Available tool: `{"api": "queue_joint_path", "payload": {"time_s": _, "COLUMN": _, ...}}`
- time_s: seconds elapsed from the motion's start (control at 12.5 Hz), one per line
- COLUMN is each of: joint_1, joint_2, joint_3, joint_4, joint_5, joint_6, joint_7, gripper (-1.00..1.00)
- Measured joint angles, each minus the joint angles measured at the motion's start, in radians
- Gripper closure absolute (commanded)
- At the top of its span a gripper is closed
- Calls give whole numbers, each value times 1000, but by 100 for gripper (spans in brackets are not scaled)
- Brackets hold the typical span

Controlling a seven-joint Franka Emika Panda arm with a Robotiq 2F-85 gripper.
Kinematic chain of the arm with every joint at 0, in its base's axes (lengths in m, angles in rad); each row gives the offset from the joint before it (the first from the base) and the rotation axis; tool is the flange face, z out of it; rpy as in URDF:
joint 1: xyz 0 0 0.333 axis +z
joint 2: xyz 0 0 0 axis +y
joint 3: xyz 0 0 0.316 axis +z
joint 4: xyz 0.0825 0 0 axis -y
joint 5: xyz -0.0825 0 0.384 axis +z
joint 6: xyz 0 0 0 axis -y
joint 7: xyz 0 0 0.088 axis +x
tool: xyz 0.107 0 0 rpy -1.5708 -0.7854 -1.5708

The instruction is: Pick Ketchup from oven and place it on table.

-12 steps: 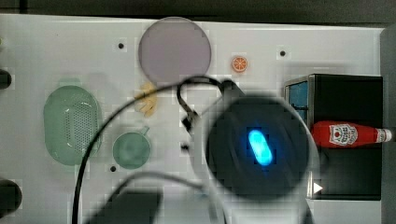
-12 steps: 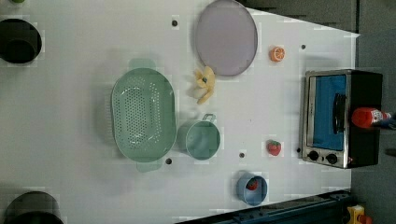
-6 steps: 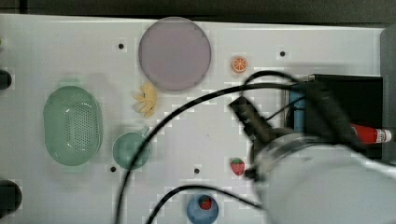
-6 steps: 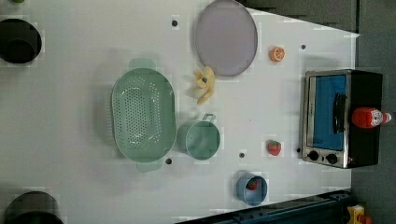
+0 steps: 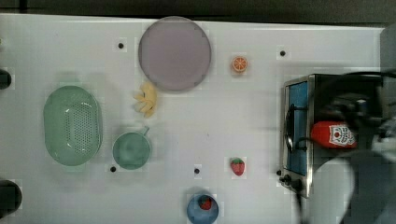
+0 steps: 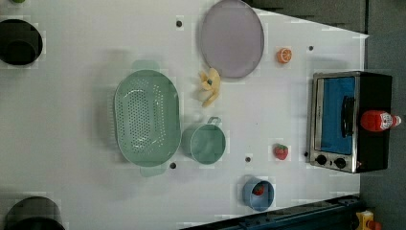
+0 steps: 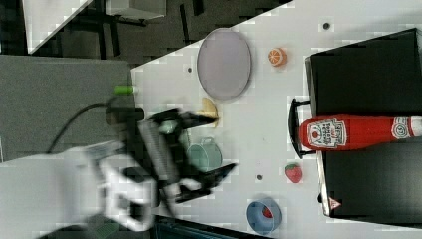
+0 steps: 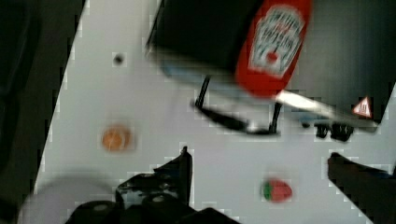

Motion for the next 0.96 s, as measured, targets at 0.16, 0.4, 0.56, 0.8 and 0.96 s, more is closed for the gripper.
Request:
{"api": "queue_joint_path", "payload": {"time_s": 0.16, "joint_1": -18, "joint_2": 91, "joint_3": -79, "joint_4": -10, "joint_5": 9, "joint_6": 96, "joint_7": 0, "gripper": -100}}
{"api": "queue_joint_path", "payload": {"time_s": 0.4, "joint_1": -46, "joint_2": 220, "joint_3": -144, "joint_4": -20, "joint_5": 40, "joint_6": 193, "joint_7": 0, "gripper": -100}}
{"api": "queue_joint_path", "payload": {"time_s": 0.56, "joint_1": -52, "joint_2": 280, "joint_3": -167, "joint_4": -23, "joint_5": 72, "joint_6": 229, "joint_7": 1, "gripper": -100}}
{"api": "queue_joint_path", "payload": {"time_s": 0.8, "joint_1": -58, "joint_2": 335, "joint_3": -144, "joint_4": -39, "joint_5": 121, "joint_6": 235, "joint_7": 2, "gripper": -100}}
{"api": "queue_joint_path", "payload": {"time_s": 0.96, "joint_1": -55, "joint_2": 349, "joint_3": -134, "joint_4": -88, "joint_5": 210, "joint_6": 279, "joint_7": 3, "gripper": -100}}
